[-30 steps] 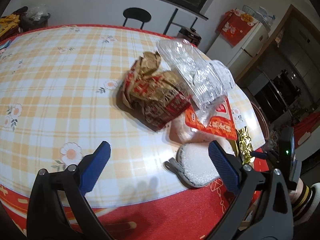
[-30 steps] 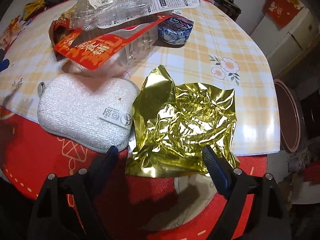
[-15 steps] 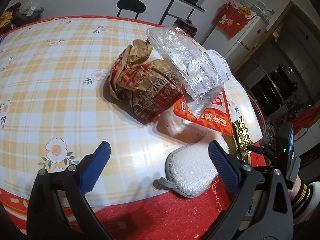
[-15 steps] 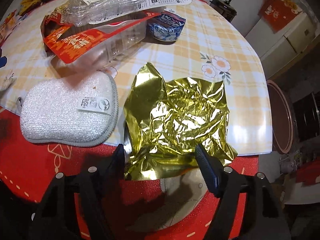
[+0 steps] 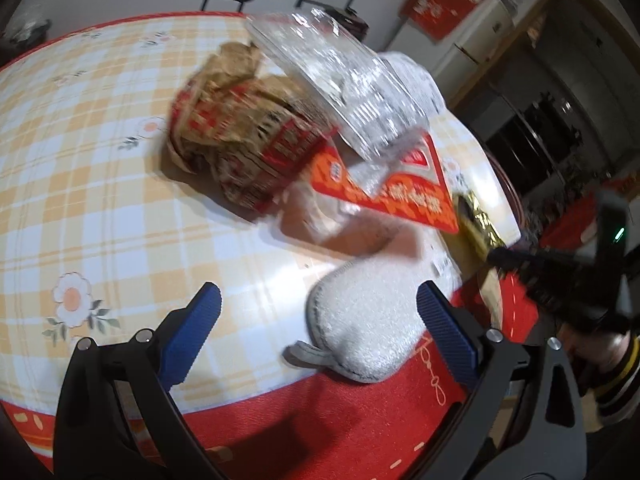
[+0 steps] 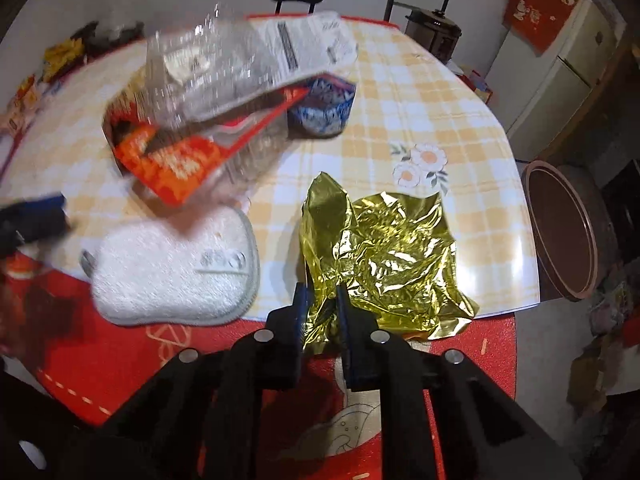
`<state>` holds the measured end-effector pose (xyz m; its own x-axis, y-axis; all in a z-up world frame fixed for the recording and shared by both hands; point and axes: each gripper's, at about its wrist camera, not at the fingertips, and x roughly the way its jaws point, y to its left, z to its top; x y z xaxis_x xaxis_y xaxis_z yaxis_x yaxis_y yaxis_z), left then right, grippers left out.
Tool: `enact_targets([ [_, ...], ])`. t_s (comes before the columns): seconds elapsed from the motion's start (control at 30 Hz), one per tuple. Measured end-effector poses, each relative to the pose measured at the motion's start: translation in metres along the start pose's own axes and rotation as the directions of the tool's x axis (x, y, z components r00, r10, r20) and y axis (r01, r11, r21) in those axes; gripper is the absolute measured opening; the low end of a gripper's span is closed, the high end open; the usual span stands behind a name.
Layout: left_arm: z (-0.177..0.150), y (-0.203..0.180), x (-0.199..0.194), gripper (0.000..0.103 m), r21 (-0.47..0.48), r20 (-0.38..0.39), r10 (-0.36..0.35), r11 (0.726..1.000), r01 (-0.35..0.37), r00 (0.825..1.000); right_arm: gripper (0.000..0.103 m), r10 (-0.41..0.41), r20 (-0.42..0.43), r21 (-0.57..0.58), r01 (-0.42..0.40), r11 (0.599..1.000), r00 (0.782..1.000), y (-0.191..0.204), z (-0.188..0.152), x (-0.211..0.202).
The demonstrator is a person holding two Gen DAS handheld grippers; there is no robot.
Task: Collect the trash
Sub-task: 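Grasp the gold foil wrapper with the right tool and lift it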
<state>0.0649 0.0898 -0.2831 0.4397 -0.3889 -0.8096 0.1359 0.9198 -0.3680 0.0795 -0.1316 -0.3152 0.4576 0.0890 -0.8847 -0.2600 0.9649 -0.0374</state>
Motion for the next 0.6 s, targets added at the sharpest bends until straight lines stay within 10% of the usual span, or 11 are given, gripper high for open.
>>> enact_targets([
  [0.23, -0.001, -0.012, 0.010, 0.096, 0.018, -0.031, -0.037, 0.999, 0.037, 0.999, 0.009, 0.107, 0.098, 0.091, -0.116, 0.989, 0.989, -0.009, 0.015, -0.042],
  [0.4, 0.001, -0.020, 0.015, 0.096, 0.023, -0.038, -0.047, 0.999, 0.047, 0.998, 0.009, 0.248, 0.176, 0.281, -0.291, 0.915, 0.953, -0.035, 0.017, -0.069],
  [0.6, 0.003, -0.028, 0.021, 0.096, 0.035, -0.050, -0.049, 0.998, 0.050, 0.998, 0.009, 0.255, 0.175, 0.443, -0.308, 0.842, 0.951, -0.065, 0.004, -0.056],
])
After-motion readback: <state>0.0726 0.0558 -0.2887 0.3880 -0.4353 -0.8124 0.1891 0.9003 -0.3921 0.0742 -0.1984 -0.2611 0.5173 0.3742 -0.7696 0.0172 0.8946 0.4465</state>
